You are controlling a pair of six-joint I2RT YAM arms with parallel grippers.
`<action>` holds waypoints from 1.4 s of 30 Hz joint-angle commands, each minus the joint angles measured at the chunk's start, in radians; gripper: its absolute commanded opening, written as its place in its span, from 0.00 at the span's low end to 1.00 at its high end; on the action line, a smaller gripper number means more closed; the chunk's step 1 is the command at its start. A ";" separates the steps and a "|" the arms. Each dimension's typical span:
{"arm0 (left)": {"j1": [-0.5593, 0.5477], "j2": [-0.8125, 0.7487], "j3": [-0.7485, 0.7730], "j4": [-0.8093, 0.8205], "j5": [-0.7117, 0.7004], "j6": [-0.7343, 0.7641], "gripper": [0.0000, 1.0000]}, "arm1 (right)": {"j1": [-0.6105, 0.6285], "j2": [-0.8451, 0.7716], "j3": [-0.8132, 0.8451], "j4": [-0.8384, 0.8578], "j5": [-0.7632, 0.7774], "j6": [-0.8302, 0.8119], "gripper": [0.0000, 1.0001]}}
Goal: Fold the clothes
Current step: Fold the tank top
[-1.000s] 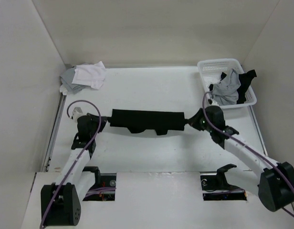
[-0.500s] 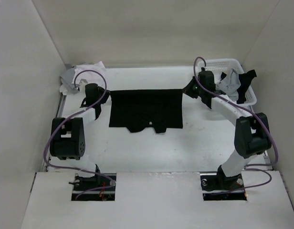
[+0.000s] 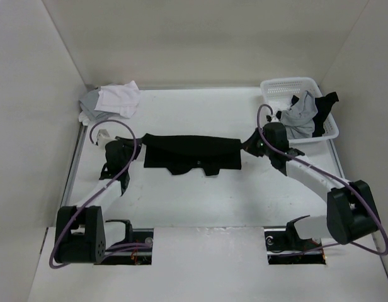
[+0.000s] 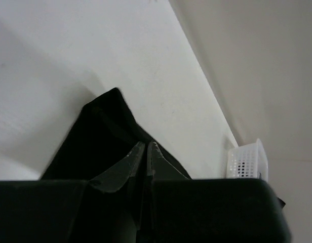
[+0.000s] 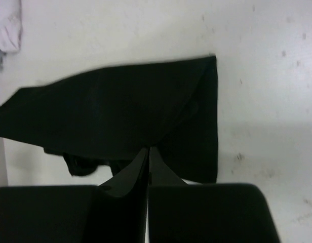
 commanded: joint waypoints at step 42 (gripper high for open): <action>-0.671 0.223 0.103 0.156 -0.173 0.025 0.29 | -0.008 0.187 -0.191 0.244 -0.095 0.121 0.52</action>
